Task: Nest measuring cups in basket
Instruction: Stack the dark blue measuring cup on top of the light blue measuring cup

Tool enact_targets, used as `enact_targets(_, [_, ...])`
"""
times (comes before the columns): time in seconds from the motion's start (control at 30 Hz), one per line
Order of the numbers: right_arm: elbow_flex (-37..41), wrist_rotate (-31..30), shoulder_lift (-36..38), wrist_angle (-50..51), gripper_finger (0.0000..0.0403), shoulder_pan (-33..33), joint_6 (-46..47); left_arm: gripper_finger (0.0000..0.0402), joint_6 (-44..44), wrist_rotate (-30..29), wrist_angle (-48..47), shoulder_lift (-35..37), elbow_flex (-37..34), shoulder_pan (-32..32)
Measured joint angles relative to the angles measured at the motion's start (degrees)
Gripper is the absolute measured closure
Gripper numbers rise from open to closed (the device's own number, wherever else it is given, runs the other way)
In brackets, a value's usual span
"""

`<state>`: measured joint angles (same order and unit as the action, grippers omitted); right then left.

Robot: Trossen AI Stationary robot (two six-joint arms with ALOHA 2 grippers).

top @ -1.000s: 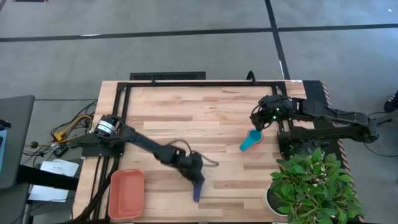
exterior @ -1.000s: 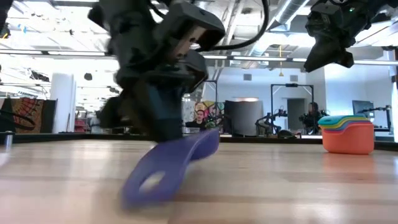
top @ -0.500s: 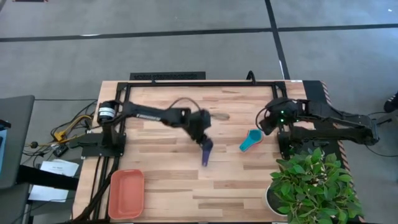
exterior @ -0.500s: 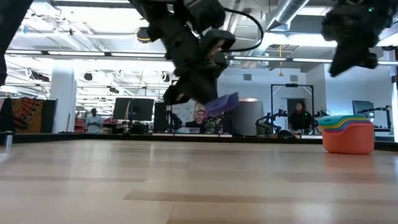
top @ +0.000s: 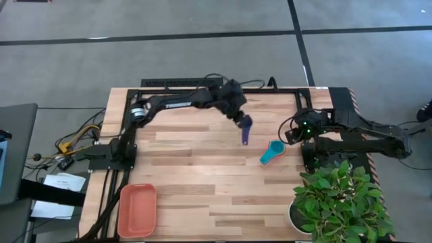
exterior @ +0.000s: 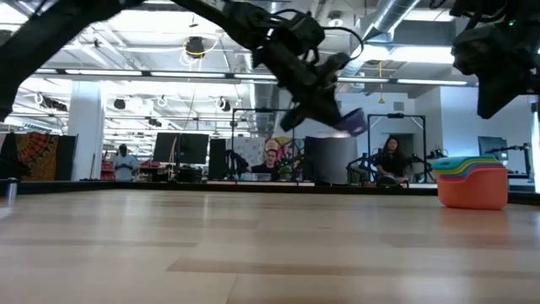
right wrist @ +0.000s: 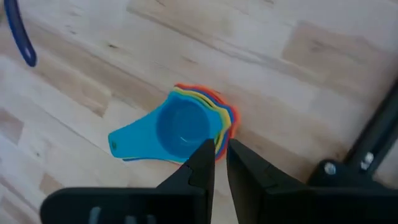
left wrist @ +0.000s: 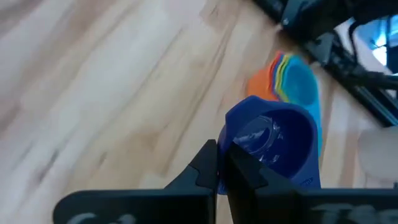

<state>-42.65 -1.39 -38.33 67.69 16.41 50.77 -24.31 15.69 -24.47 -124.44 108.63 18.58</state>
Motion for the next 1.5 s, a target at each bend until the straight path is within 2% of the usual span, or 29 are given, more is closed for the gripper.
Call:
enact_targets(0.2, [0.0, 0.2, 0.0, 1.4, 0.0344, -2.3, 7.9, 0.0401, 1.3, 3.2, -0.6, -10.8, 18.0, 0.8])
enact_targets(0.33, [0.0, -1.8, 0.2, -1.9, 0.0344, -3.1, 9.4, 0.0401, 1.2, 6.5, -0.3, -16.7, 26.5, 0.6])
enact_targets(0.43, [0.0, -5.1, 0.2, -5.4, 0.0344, -3.0, 10.6, 0.0401, -1.3, 8.0, 4.2, -17.2, 25.1, 0.3])
enact_targets(0.57, [0.0, -6.1, 0.1, -13.4, 0.0335, -2.4, 10.3, 0.0401, -1.8, 6.0, 4.4, -17.4, 25.1, 0.0])
enact_targets(0.73, [0.0, -6.1, -1.3, -22.5, 0.0293, -1.9, 7.0, 0.0401, -2.7, 6.4, 4.7, -17.4, 25.1, -0.1])
enact_targets(0.93, [0.0, -5.5, -5.3, -23.7, 0.0229, -1.5, 6.8, 0.0401, -3.0, 6.5, 4.5, -17.4, 25.1, -0.1])
enact_targets(1.07, [0.0, -4.3, -8.3, -26.5, 0.0216, -1.6, 6.8, 0.0401, -2.9, 7.2, 4.6, -17.4, 25.1, -0.1])
enact_targets(1.27, [0.0, -2.6, -12.5, -29.5, 0.0246, -1.6, 6.4, 0.0401, -2.8, 7.6, 4.4, -17.4, 25.1, 0.1])
enact_targets(1.5, [0.0, -1.5, -14.6, -30.1, 0.0325, -1.8, 8.3, 0.0401, -2.4, 8.1, 4.0, -17.4, 25.1, 0.2])
